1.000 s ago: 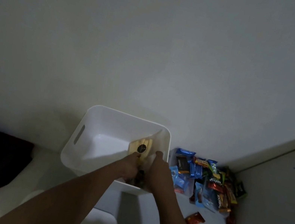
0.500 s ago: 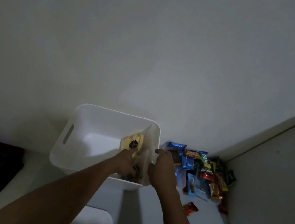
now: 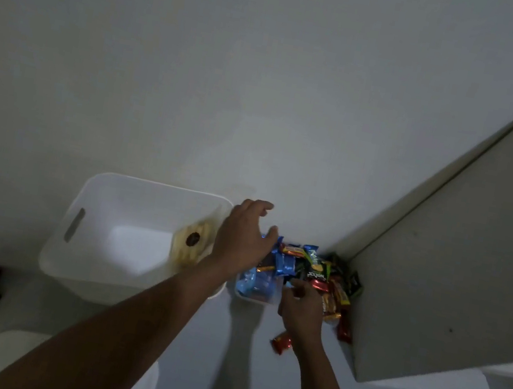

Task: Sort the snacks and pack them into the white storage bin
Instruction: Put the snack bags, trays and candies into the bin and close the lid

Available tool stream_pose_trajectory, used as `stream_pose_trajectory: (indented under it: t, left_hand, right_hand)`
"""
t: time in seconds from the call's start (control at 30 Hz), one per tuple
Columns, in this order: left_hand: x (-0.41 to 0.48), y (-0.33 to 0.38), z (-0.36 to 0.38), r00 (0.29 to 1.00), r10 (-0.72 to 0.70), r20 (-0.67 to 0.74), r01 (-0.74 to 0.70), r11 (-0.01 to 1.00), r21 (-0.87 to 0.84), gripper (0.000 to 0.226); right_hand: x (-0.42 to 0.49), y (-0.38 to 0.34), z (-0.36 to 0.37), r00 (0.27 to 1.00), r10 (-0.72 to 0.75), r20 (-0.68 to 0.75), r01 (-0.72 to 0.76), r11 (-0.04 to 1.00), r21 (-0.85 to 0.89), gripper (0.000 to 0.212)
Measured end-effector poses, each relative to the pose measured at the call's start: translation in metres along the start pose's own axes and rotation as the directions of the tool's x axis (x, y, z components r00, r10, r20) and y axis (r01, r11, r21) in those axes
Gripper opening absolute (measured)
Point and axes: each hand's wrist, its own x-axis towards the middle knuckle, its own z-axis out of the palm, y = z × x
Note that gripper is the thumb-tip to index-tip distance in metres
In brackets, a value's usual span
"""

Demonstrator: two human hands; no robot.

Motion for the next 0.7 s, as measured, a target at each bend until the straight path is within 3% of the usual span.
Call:
stream_pose_trajectory:
  t: [0.07,0.13,0.23,0.4,0.5,0.6,0.7]
  left_hand:
    - [-0.002,0.008,0.029,0.988,-0.076,0.131,0.077,0.997,-0.006,0.046]
    - [-0.008,0.005,0.056,0.968,-0.189,0.167,0.194,0.981,-0.018,0.048]
    - [-0.021,-0.012,0.08,0.917,-0.373,0.141,0.375,0.927,0.012,0.046]
    - [-0.037,-0.06,0.113,0.757,-0.651,0.06,0.643,0.758,0.109,0.083]
    - [-0.041,-0.077,0.13,0.674,-0.735,0.071,0.73,0.678,0.089,0.089]
    - [-0.045,-0.1,0.143,0.62,-0.766,0.17,0.78,0.624,-0.035,0.088]
    - [-0.049,-0.113,0.15,0.632,-0.747,0.208,0.774,0.623,-0.113,0.064]
  right_hand:
    - [0.009,0.018,-0.019,0.998,0.059,-0.009,-0.059,0.998,0.0,0.017]
    - [0.019,0.037,-0.035,0.994,0.11,-0.014,-0.11,0.994,-0.015,0.015]
    - [0.036,0.066,-0.052,0.987,0.157,-0.04,-0.157,0.988,0.015,0.007]
    - [0.068,0.1,-0.067,0.973,0.224,-0.048,-0.218,0.97,0.107,0.01]
    - [0.086,0.114,-0.068,0.972,0.235,0.032,-0.237,0.964,0.124,0.036]
    - [0.1,0.123,-0.067,0.943,0.311,0.12,-0.326,0.936,0.133,0.03]
    - [0.104,0.121,-0.062,0.931,0.349,0.105,-0.364,0.897,0.249,0.029]
